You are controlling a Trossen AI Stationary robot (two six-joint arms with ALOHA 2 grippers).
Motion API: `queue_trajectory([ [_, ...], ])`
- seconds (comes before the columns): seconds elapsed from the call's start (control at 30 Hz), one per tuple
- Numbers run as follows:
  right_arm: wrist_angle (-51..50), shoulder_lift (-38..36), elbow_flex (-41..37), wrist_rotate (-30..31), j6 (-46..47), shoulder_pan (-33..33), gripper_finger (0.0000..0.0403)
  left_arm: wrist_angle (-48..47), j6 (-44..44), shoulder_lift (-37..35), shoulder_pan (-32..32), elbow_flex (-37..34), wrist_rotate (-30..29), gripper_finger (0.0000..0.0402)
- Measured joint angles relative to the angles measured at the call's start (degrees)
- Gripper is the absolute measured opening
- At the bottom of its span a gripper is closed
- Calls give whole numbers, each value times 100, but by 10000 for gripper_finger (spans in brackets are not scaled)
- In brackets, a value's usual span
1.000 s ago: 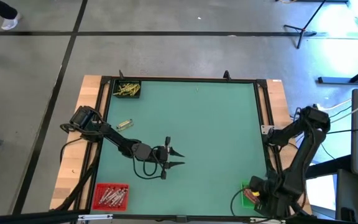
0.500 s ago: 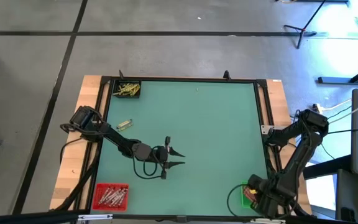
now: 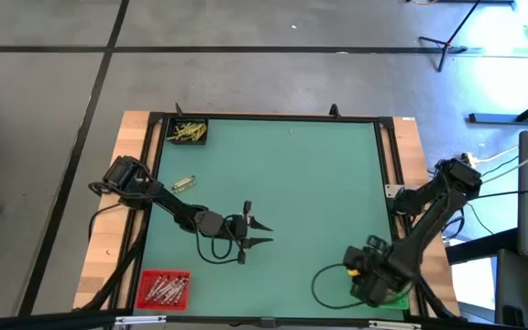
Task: Sort crayons
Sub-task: Put the bottom green crayon into the black bin
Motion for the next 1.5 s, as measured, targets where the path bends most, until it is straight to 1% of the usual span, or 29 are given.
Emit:
queue_trajectory([
  [0.13, 78, 0, 0, 381, -818, -377, 205, -23, -2, 0, 3, 0, -2, 112],
  [0.27, 148, 0, 0, 1349, -1766, -663, 206, -61, -9, 0, 12, -1, -184, 112],
  [0.33, 187, 0, 0, 1855, -2305, -790, 206, -409, -14, -93, 12, 0, -316, 112],
  [0.4, 278, 0, -17, 2382, -2829, -864, 206, -1027, -170, -351, 12, -1, -361, 112],
  [0.5, 606, 0, -171, 2911, -3590, -973, 206, -2196, -596, -935, 12, 1, -413, 112],
  [0.63, 1121, 0, -535, 3208, -4172, -1278, 206, -4173, -1331, -1871, 116, 1, -427, 112],
  [0.73, 1849, 0, -976, 3363, -4644, -1585, 207, -5708, -2026, -2587, 283, 9, -422, 112],
  [0.8, 2433, 0, -1278, 3346, -5000, -1815, 207, -6623, -2464, -3018, 414, 7, -338, 112],
  [0.87, 3138, 0, -1570, 3253, -5418, -2069, 207, -7448, -2877, -3429, 596, 7, -101, 112],
  [0.93, 3899, 0, -1860, 3037, -5879, -2347, 207, -8223, -3223, -3757, 814, 7, 225, 112],
  [1.03, 5055, -2, -2204, 2589, -6505, -2759, 207, -9382, -3670, -4092, 1192, 7, 703, 112],
  [1.13, 6156, -4, -2498, 1947, -7067, -3143, 207, -10276, -3784, -4203, 1609, 7, 1125, 112],
  [1.2, 6889, -5, -2695, 1530, -7367, -3368, 207, -10788, -3837, -4203, 1885, 7, 1344, 112],
  [1.3, 7791, -7, -2941, 1061, -7561, -3633, 207, -11418, -3871, -4152, 2301, 6, 1435, 112],
  [1.4, 8462, -9, -3136, 795, -7571, -3772, 207, -11869, -3870, -4113, 2696, 3, 1432, 112],
  [1.5, 8912, -2, -3307, 741, -7580, -3783, 207, -12040, -3765, -4040, 3010, 3, 1427, 112],
])
